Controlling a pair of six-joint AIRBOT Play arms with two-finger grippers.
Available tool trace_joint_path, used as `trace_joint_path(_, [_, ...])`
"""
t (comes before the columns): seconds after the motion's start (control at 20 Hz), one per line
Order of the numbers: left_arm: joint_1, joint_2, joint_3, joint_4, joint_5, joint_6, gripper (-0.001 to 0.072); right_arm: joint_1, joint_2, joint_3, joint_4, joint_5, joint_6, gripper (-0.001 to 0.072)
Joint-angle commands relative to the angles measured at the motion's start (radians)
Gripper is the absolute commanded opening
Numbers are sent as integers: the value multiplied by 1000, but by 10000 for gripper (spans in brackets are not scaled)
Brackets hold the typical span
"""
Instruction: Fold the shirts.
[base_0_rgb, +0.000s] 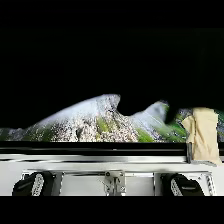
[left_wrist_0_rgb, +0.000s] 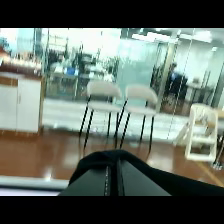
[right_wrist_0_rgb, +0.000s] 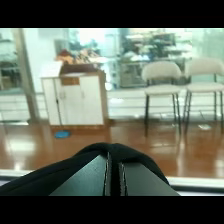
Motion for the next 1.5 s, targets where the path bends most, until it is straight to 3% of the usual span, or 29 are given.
trace_joint_path(0.0, [2, 13, 15, 55, -237, -42, 45, 1, 38, 14, -147, 224, 60, 60])
trace_joint_path(0.2, [2, 3, -147, 54, -351, -36, 45, 1, -80, 13, -220, 573, 60, 60])
trace_joint_path(0.35, [2, -26, -387, 57, -351, 87, 45, 2, -269, 13, -208, 719, 55, 60])
trace_joint_path(0.6, [-25, -303, -680, 57, -220, 174, 45, 2, -678, 13, -164, 576, 45, 59])
trace_joint_path(0.75, [-69, -576, -658, 57, -147, 269, 45, 2, -930, 13, -45, 456, 76, 60])
trace_joint_path(0.9, [-87, -831, -557, 43, -119, 271, 45, 2, -1104, 13, 54, 352, 82, 60])
trace_joint_path(1.1, [-120, -1032, -453, 14, -41, 275, 46, 6, -1212, 13, 66, 204, 81, 60])
trace_joint_path(1.3, [-180, -1105, -445, 8, 78, 278, 46, 41, -1230, 13, 59, 3, 76, 60])
trace_joint_path(1.45, [-216, -1116, -445, 56, 60, 273, 45, 66, -1237, 13, -9, 31, 75, 60])
